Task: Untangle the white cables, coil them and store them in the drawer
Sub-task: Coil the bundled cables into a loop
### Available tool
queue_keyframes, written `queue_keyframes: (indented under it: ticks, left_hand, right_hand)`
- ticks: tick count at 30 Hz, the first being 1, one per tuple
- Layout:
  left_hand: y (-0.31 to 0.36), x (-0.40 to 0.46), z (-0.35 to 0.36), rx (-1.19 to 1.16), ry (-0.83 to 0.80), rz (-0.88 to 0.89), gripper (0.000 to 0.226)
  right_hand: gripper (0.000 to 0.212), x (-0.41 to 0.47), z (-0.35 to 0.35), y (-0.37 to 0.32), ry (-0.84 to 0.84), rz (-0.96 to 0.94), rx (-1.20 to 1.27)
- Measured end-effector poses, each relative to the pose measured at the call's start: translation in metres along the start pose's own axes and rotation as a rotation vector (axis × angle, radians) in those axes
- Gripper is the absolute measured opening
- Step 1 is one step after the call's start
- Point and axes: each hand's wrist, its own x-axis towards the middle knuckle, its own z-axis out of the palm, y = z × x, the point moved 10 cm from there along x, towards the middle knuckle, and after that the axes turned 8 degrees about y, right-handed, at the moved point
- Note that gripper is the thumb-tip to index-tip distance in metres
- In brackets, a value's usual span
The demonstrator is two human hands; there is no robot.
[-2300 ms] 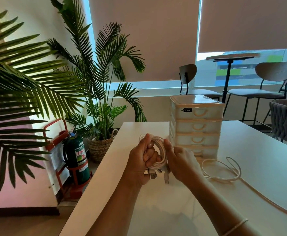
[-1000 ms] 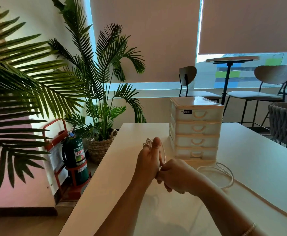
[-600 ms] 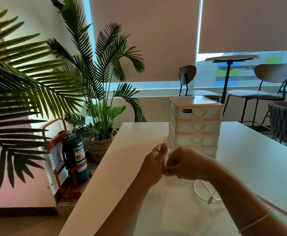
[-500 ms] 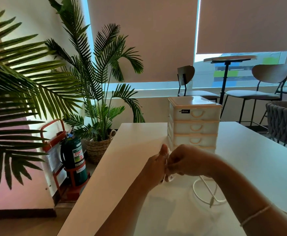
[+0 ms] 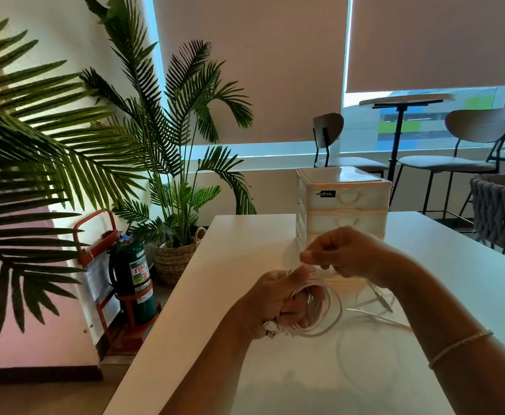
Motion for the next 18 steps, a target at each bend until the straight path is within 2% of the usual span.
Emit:
queue_keyframes:
  ticks: [2,5,10,12,16,18]
  left_hand:
    - [0.006,-0.001,-0.004,-0.076,-0.005,0.009,0.053]
    - [0.008,-0.001,-0.006,-0.134,-0.016,0.01,0.051]
    - [0.008,0.002,-0.014,-0.186,0.022,0.013,0.049]
    - [0.013,0.0,-0.03,-0.225,0.111,0.042,0.05]
    - [0.018,-0.008,-0.059,-0.287,0.391,0.098,0.046]
    - [0.021,-0.013,-0.072,-0.34,0.492,0.12,0.039]
  right_hand:
    - [0.023,0.0,-0.014,0.008,0.038,0.025,0.045]
    - [0.022,-0.004,-0.029,0.02,0.036,0.068,0.109]
    - [0.038,-0.006,-0.032,0.042,0.031,0.186,-0.042]
    - [0.048,-0.007,-0.027,0.048,-0.003,0.216,-0.045]
    - [0.07,-0.009,-0.018,0.055,-0.103,0.258,-0.043]
    - [0.072,-0.011,-0.016,0.059,-0.163,0.266,-0.085]
